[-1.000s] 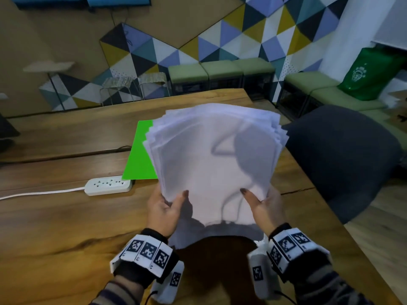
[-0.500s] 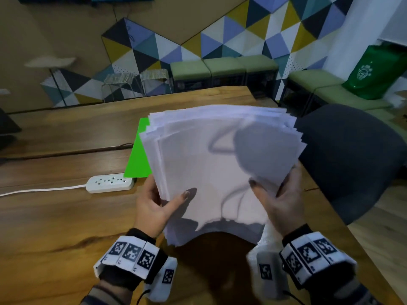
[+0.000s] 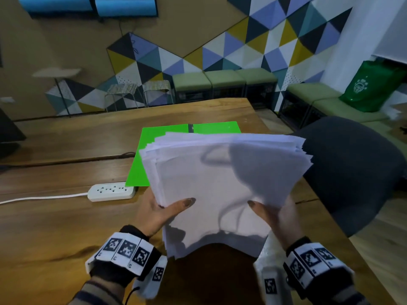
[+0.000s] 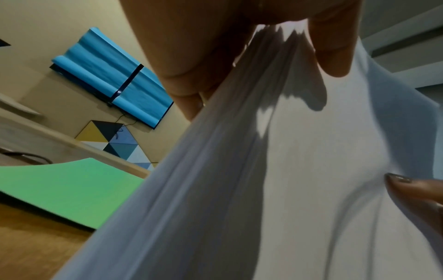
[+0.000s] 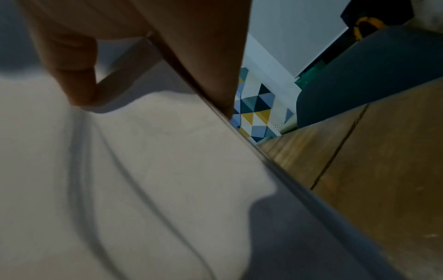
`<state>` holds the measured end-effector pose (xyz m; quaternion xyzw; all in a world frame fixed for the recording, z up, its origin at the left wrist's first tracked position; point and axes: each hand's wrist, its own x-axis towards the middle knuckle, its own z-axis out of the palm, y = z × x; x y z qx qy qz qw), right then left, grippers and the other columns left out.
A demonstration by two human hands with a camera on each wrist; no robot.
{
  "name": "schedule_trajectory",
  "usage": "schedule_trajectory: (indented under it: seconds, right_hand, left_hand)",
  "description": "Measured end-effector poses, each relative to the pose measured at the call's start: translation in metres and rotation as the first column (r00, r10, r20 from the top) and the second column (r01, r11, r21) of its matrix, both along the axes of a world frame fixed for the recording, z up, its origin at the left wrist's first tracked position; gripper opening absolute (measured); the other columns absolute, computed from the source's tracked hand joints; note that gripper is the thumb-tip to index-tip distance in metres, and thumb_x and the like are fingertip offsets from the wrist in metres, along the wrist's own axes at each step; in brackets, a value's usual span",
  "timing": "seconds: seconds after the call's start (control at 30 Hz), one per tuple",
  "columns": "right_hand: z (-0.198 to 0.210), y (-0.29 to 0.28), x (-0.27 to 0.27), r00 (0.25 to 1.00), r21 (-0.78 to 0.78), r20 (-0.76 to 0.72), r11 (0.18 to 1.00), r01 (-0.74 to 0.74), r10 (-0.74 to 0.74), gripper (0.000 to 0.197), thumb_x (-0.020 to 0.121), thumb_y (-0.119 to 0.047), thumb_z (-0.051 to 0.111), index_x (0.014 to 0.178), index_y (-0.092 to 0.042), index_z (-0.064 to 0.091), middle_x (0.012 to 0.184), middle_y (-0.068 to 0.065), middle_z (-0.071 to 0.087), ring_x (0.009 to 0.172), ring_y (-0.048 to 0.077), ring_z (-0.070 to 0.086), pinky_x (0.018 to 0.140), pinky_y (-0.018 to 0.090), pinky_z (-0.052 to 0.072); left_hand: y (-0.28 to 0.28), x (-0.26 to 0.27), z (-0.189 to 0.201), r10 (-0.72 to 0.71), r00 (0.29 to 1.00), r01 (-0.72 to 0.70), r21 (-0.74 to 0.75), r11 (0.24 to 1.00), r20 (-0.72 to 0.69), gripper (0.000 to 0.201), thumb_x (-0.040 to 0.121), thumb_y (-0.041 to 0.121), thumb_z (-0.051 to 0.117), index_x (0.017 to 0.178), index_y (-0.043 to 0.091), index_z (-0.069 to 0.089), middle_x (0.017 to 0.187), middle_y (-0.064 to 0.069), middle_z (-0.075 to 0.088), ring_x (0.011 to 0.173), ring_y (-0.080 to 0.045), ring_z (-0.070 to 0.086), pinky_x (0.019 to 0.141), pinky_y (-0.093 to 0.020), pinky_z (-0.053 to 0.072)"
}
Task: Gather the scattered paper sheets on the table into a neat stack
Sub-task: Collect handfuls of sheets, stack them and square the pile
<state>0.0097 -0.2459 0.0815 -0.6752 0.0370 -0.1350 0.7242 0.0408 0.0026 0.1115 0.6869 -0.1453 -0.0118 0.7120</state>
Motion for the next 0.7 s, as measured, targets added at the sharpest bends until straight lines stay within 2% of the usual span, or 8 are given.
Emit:
schedule_trajectory:
  seconds: [0.07,0.13,0.2,0.3,0.4,0.5,0.6,0.7]
  right_hand:
    - [0.005,0.000,0.000,1.000,0.056,0.028,0.998,-0.008,0.006,0.053,0.070,0.020,0.067,0.114,-0.004,0.051,0.089,-0.005,0.068,0.077,-0.006,0.065,0.065,0.010,0.052]
    - [0.013,0.000,0.000,0.990,0.022,0.131,0.998,0.050,-0.053,0.064,0.062,-0.003,0.080,0.114,-0.021,0.046,0.098,-0.010,0.062,0.085,-0.010,0.063,0.069,0.008,0.051]
    - [0.023,0.003,-0.001,0.966,-0.038,0.238,0.993,0.112,-0.100,0.088,0.053,-0.028,0.078,0.129,-0.027,0.033,0.111,-0.011,0.055,0.098,-0.009,0.059,0.077,0.009,0.050]
    - [0.039,0.004,0.002,0.919,-0.117,0.371,0.975,0.186,-0.131,0.111,0.055,-0.044,0.079,0.138,-0.048,0.005,0.128,0.002,0.044,0.110,0.001,0.057,0.086,0.015,0.050]
    - [0.061,0.004,0.006,0.843,-0.368,0.525,0.861,0.351,-0.119,0.105,0.063,-0.059,0.071,0.137,-0.057,-0.004,0.141,0.017,0.025,0.128,0.015,0.041,0.096,0.027,0.047]
    - [0.070,0.000,0.007,0.791,-0.609,0.612,0.649,0.456,0.019,0.089,0.066,-0.043,0.071,0.139,-0.051,0.020,0.143,0.021,0.010,0.132,0.007,0.025,0.099,0.012,0.038]
    - [0.072,0.001,0.004,0.786,-0.667,0.616,0.560,0.491,0.045,0.056,0.068,-0.033,0.069,0.122,-0.035,0.051,0.142,0.023,0.014,0.132,0.028,0.027,0.104,0.042,0.040]
    - [0.076,0.003,0.002,0.782,-0.628,0.623,0.606,0.489,0.015,0.036,0.070,-0.026,0.067,0.105,-0.032,0.062,0.139,0.029,0.022,0.128,0.036,0.034,0.102,0.049,0.038]
  left_hand:
    - [0.000,0.001,0.007,0.007,1.000,-0.008,0.005,1.000,0.027,0.077,0.036,0.059,0.085,0.100,0.024,0.061,0.094,0.014,0.073,0.089,-0.002,0.068,0.069,-0.012,0.052]
    - [0.000,0.003,0.006,0.030,0.999,-0.030,0.009,0.999,0.035,0.080,0.035,0.055,0.087,0.103,0.022,0.060,0.097,0.011,0.073,0.091,-0.004,0.068,0.071,-0.014,0.052]
    - [-0.002,0.004,0.002,0.061,0.998,-0.061,0.018,0.998,0.030,0.081,0.034,0.049,0.089,0.105,0.020,0.061,0.099,0.005,0.073,0.095,-0.009,0.068,0.075,-0.019,0.054]
    - [-0.002,0.006,-0.006,0.093,0.996,-0.093,0.029,0.995,-0.003,0.076,0.039,0.044,0.091,0.104,0.018,0.062,0.102,0.001,0.073,0.095,-0.011,0.069,0.077,-0.022,0.055]
    - [0.001,0.007,-0.006,0.110,0.994,-0.109,0.057,0.992,-0.021,0.042,0.063,0.006,0.084,0.095,0.022,0.064,0.092,0.011,0.074,0.086,-0.005,0.069,0.067,-0.015,0.054]
    - [0.002,0.005,-0.004,0.079,0.997,-0.079,0.064,0.995,-0.003,0.042,0.062,0.002,0.084,0.093,0.021,0.062,0.086,0.015,0.074,0.082,0.000,0.069,0.065,-0.013,0.053]
    - [0.000,0.000,0.001,0.071,0.997,-0.071,0.001,0.998,-0.016,0.058,0.042,0.027,0.082,0.096,0.017,0.064,0.090,0.009,0.075,0.085,-0.005,0.070,0.066,-0.013,0.053]
    - [-0.004,-0.004,0.006,0.060,0.998,-0.061,-0.028,0.998,-0.021,0.075,0.029,0.044,0.089,0.095,0.018,0.065,0.089,0.008,0.075,0.084,-0.005,0.070,0.067,-0.013,0.053]
